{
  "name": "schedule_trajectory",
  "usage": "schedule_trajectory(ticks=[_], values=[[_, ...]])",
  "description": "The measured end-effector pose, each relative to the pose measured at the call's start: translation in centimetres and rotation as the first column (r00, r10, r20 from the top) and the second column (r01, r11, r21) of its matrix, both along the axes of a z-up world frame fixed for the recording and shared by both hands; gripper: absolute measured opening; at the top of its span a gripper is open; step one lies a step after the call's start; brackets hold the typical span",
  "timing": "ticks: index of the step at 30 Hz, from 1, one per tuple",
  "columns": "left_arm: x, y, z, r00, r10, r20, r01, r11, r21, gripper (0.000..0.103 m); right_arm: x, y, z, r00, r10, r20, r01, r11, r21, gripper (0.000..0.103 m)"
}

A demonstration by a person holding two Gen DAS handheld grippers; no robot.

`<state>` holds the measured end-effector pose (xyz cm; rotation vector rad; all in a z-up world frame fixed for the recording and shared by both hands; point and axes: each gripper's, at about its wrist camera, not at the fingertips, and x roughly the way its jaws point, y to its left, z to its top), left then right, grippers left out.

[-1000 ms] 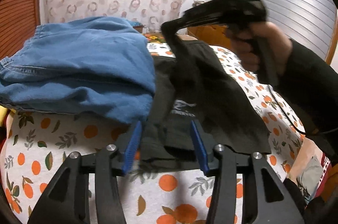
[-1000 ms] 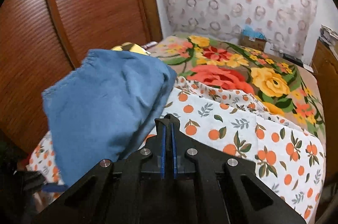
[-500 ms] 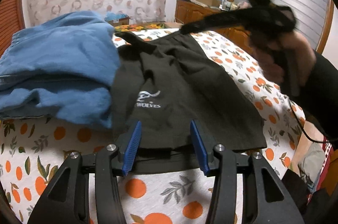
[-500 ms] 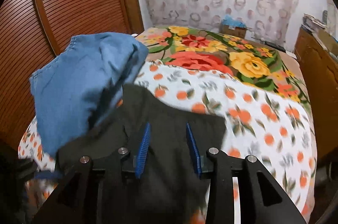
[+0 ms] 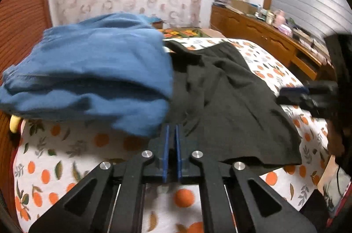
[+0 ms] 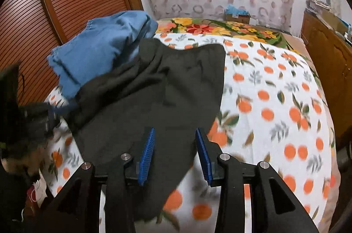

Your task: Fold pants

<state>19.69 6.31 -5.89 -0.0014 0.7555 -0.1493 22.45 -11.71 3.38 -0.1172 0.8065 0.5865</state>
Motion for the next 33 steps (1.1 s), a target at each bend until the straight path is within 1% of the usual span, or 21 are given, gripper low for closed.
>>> schedule_trajectory(ticks=[3, 5, 6, 7, 8, 9, 10, 12, 17, 19, 25, 27, 29, 32, 33], values=[[-0.3, 1.0, 0.0, 1.0, 0.021, -0.008, -0.021, 1.0, 0.001, 0.007, -1.4, -0.6, 0.2, 1.0, -0.01, 0.002, 0.01, 1.0, -0.003, 0.04], [-0.5, 1.4, -0.2, 0.999, 0.02, -0.027, -0.02, 1.0, -0.014, 0.014, -2.7, -0.8, 0.2, 1.0, -0.014, 0.016, 0.015, 1.0, -0.011, 0.042], [-0.6, 1.6, -0.3, 0.999, 0.014, -0.031, -0.014, 1.0, -0.023, 0.017, -3.3, -0.9, 0.2, 1.0, -0.017, 0.021, 0.017, 1.0, -0.01, 0.045], [-0.7, 1.6, -0.4, 0.999, 0.008, -0.032, -0.009, 1.0, -0.029, 0.026, -4.0, -0.9, 0.1, 1.0, -0.018, 0.023, 0.018, 1.0, -0.009, 0.047], [-0.9, 1.6, -0.4, 0.999, 0.002, -0.032, -0.003, 0.999, -0.038, 0.032, -4.5, -0.9, 0.0, 1.0, -0.012, 0.025, 0.012, 1.0, -0.008, 0.048], [-1.0, 1.5, -0.4, 0.999, -0.006, -0.031, 0.005, 0.999, -0.051, 0.042, -5.1, -0.8, 0.0, 1.0, -0.01, 0.029, 0.01, 1.0, -0.01, 0.05], [-1.2, 1.2, -0.6, 0.999, -0.017, -0.03, 0.015, 0.998, -0.063, 0.046, -5.4, -0.7, -0.1, 0.999, -0.012, 0.036, 0.013, 1.0, -0.016, 0.051], [-1.5, 1.1, -0.4, 0.999, -0.039, -0.024, 0.037, 0.995, -0.09, 0.049, -6.3, -0.7, -0.4, 0.999, -0.019, 0.045, 0.02, 1.0, -0.02, 0.052], [-2.4, 1.2, 0.2, 0.998, -0.061, 0.009, 0.062, 0.988, -0.14, 0.05, -7.2, -1.5, -0.9, 0.998, -0.05, 0.024, 0.049, 0.999, 0.014, 0.053], [-2.6, 0.9, 0.4, 0.997, -0.069, 0.015, 0.071, 0.987, -0.141, 0.051, -7.5, -1.7, -1.1, 0.998, -0.055, 0.018, 0.055, 0.998, 0.014, 0.053], [-2.0, 0.0, 0.2, 0.996, -0.089, 0.003, 0.089, 0.986, -0.141, 0.051, -8.0, -1.9, -1.2, 0.997, -0.075, 0.019, 0.074, 0.997, 0.021, 0.054], [-1.8, -0.3, 0.1, 0.995, -0.1, -0.001, 0.099, 0.986, -0.132, 0.051, -8.1, -1.9, -1.3, 0.997, -0.079, 0.023, 0.079, 0.997, 0.022, 0.055], [-1.3, -0.7, -0.1, 0.995, -0.096, -0.011, 0.095, 0.99, -0.107, 0.051, -8.2, -2.0, -1.3, 0.996, -0.083, 0.025, 0.083, 0.996, 0.026, 0.056], [-0.5, -0.6, -0.7, 0.998, -0.044, -0.034, 0.042, 0.998, -0.055, 0.051, -8.2, -2.2, -1.3, 0.996, -0.084, 0.02, 0.084, 0.996, 0.039, 0.056], [-0.4, -0.5, -0.9, 0.999, -0.031, -0.037, 0.029, 0.998, -0.048, 0.051, -8.3, -2.3, -1.3, 0.997, -0.081, 0.017, 0.08, 0.996, 0.046, 0.056]])
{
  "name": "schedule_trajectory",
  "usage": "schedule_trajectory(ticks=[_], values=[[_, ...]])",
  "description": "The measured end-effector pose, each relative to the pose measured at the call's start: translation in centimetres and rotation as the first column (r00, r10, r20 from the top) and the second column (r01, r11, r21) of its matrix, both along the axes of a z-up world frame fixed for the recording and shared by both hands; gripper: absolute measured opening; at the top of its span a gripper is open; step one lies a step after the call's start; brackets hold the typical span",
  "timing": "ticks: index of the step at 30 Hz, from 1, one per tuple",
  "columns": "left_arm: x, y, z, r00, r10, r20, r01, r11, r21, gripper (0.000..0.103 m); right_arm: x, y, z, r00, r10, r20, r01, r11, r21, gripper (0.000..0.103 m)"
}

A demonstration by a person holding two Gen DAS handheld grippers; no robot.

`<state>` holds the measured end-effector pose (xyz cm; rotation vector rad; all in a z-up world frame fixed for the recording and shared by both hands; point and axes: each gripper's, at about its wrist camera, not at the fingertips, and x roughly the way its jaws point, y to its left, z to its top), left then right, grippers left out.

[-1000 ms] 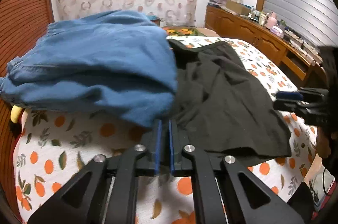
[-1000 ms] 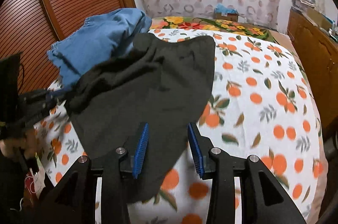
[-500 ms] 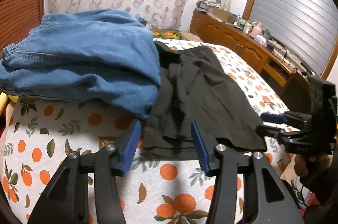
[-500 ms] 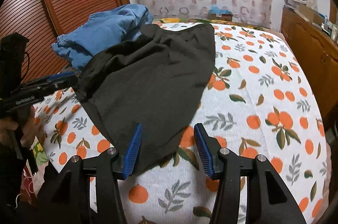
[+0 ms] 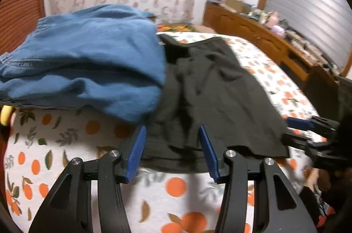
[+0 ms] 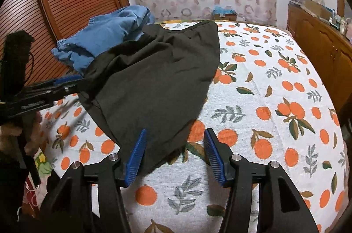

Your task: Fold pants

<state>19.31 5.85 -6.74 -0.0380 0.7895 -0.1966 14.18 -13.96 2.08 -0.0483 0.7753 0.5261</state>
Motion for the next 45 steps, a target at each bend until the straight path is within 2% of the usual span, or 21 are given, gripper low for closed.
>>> schedule_trajectory(ticks=[6, 10, 12, 13, 15, 17, 20, 22, 24, 29, 36, 41, 45], values=[[0.6, 1.3, -0.8, 0.998, 0.054, -0.03, -0.054, 0.999, -0.003, 0.051, -0.3, 0.4, -0.1, 1.0, 0.018, 0.0, -0.018, 1.0, 0.002, 0.056], [0.6, 1.8, -1.2, 0.998, 0.042, -0.046, -0.044, 0.998, -0.038, 0.051, -0.4, 0.6, -0.1, 1.0, 0.019, 0.008, -0.019, 1.0, -0.007, 0.056], [0.5, 1.7, -1.2, 0.998, 0.036, -0.046, -0.038, 0.999, -0.035, 0.046, -0.3, 0.6, -0.1, 1.0, 0.012, 0.002, -0.012, 1.0, -0.002, 0.056], [0.4, 1.6, -1.2, 0.998, 0.031, -0.046, -0.032, 0.999, -0.035, 0.04, -0.2, 0.6, -0.1, 1.0, 0.01, -0.001, -0.01, 1.0, 0.003, 0.054], [0.1, 1.4, -1.2, 0.999, 0.016, -0.043, -0.017, 0.999, -0.03, 0.035, -0.2, 0.6, -0.1, 1.0, 0.005, 0.002, -0.005, 1.0, -0.004, 0.046], [-0.1, 1.1, -1.1, 0.999, 0.005, -0.039, -0.006, 1.0, -0.018, 0.03, -0.2, 0.6, -0.1, 1.0, 0.004, 0.006, -0.004, 1.0, -0.01, 0.046], [-0.3, 0.7, -1.1, 0.999, -0.006, -0.036, 0.006, 1.0, 0.001, 0.02, -0.2, 0.7, -0.1, 1.0, 0.003, 0.008, -0.003, 1.0, -0.013, 0.038], [-0.4, 0.4, -1.1, 0.999, -0.018, -0.037, 0.018, 1.0, 0.007, 0.007, -0.2, 0.8, -0.2, 1.0, 0.004, 0.016, -0.004, 1.0, -0.026, 0.023], [-0.8, 0.1, -0.9, 0.999, -0.025, -0.02, 0.026, 1.0, 0.015, 0.005, -0.3, 0.8, -0.3, 1.0, 0.01, 0.023, -0.009, 0.999, -0.036, 0.012], [-1.5, -0.8, 0.7, 0.999, -0.038, 0.02, 0.038, 0.999, 0.005, 0.004, 0.0, -0.5, 0.2, 1.0, 0.015, 0.017, -0.015, 1.0, 0.011, 0.007], [-3.0, -4.1, 3.0, 0.996, -0.077, 0.033, 0.078, 0.996, -0.033, 0.004, -0.2, -5.1, 3.5, 0.997, -0.041, 0.068, 0.037, 0.998, 0.053, 0.006], [-5.0, -6.1, 2.7, 0.994, -0.106, -0.003, 0.106, 0.99, -0.09, 0.004, -1.1, -8.9, 4.1, 0.996, -0.075, 0.054, 0.072, 0.996, 0.056, 0.006], [-7.2, -7.5, 1.7, 0.992, -0.122, -0.021, 0.12, 0.99, -0.07, 0.004, -2.9, -10.3, 3.2, 0.997, -0.067, 0.034, 0.067, 0.998, 0.02, 0.006]])
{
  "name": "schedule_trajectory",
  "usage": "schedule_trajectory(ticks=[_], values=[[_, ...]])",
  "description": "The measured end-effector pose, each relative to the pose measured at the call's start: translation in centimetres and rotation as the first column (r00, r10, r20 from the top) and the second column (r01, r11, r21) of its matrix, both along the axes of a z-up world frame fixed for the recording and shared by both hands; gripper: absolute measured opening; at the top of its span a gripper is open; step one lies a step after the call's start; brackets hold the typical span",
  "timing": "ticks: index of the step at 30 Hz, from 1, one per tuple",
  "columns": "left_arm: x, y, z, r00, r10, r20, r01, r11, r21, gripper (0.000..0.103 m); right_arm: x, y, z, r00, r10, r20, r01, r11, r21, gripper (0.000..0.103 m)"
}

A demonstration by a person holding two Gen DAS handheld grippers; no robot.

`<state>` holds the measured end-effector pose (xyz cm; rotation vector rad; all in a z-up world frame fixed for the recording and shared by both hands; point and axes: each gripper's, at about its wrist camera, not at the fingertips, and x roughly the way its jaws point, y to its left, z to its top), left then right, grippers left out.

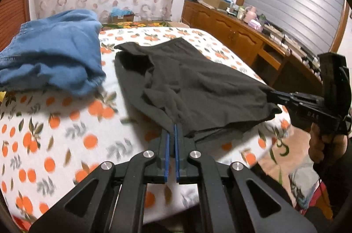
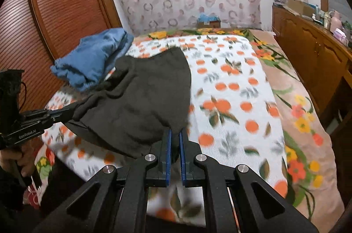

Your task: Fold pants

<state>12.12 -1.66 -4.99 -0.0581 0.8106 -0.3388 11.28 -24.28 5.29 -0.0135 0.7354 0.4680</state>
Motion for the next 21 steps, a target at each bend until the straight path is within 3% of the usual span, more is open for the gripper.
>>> schedule_trajectory(ticks=[5, 12, 16, 21], values=[[-1.6, 0.2, -1.2, 0.999, 0.007, -0.04, -0.006, 1.0, 0.011, 0.005, -1.5, -0.2, -0.3, 1.0, 0.017, -0.018, -0.017, 1.0, -0.023, 0.006], [-2.6, 1.5, -0.7, 0.999, 0.027, 0.017, -0.028, 0.999, 0.04, 0.034, -2.4, 0.3, -0.1, 1.0, 0.002, 0.011, -0.001, 0.999, -0.049, 0.015], [-2.0, 1.5, -0.6, 0.999, 0.024, 0.025, -0.025, 0.999, 0.034, 0.035, -2.8, 0.5, 0.2, 0.999, -0.013, 0.046, 0.016, 0.998, -0.059, 0.028], [-0.7, 1.4, -1.2, 1.0, 0.02, 0.015, -0.02, 1.0, -0.013, 0.035, -3.0, 1.2, 0.5, 0.997, -0.005, 0.077, 0.01, 0.998, -0.06, 0.034]])
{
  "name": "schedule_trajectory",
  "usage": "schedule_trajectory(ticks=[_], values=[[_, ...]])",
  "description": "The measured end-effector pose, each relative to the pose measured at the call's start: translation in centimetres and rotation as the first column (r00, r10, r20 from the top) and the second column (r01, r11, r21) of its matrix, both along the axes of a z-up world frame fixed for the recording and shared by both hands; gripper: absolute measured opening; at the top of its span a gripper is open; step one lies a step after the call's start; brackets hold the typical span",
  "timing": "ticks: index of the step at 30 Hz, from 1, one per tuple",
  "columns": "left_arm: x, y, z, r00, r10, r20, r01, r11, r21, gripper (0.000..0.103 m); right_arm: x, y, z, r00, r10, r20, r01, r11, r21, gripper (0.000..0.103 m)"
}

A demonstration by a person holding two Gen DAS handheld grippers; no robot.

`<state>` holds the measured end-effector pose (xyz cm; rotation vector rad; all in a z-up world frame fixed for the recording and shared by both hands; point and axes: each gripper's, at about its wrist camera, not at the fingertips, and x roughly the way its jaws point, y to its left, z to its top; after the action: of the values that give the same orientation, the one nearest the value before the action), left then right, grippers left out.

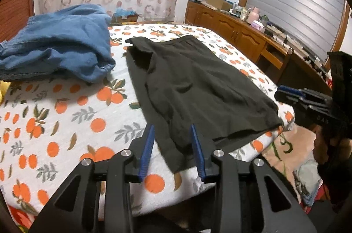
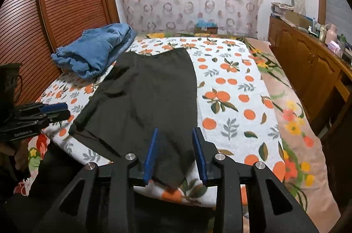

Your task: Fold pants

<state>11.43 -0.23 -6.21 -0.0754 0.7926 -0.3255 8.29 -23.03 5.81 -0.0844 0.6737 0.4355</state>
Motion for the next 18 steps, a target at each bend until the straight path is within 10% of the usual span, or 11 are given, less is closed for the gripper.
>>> schedule_trajectory(ticks=[16, 18], values=[[1.7, -2.4, -1.9, 0.999, 0.001, -0.04, 0.003, 0.993, 0.119, 0.024, 2.4, 1.9, -3.5, 0.997, 0.065, -0.048, -0.065, 0.998, 0.004, 0.034], [1.4, -2.3, -1.9, 0.999, -0.003, -0.036, 0.008, 0.992, 0.123, 0.011, 2.5, 1.9, -3.5, 0.997, 0.07, -0.046, -0.07, 0.998, 0.002, 0.034]])
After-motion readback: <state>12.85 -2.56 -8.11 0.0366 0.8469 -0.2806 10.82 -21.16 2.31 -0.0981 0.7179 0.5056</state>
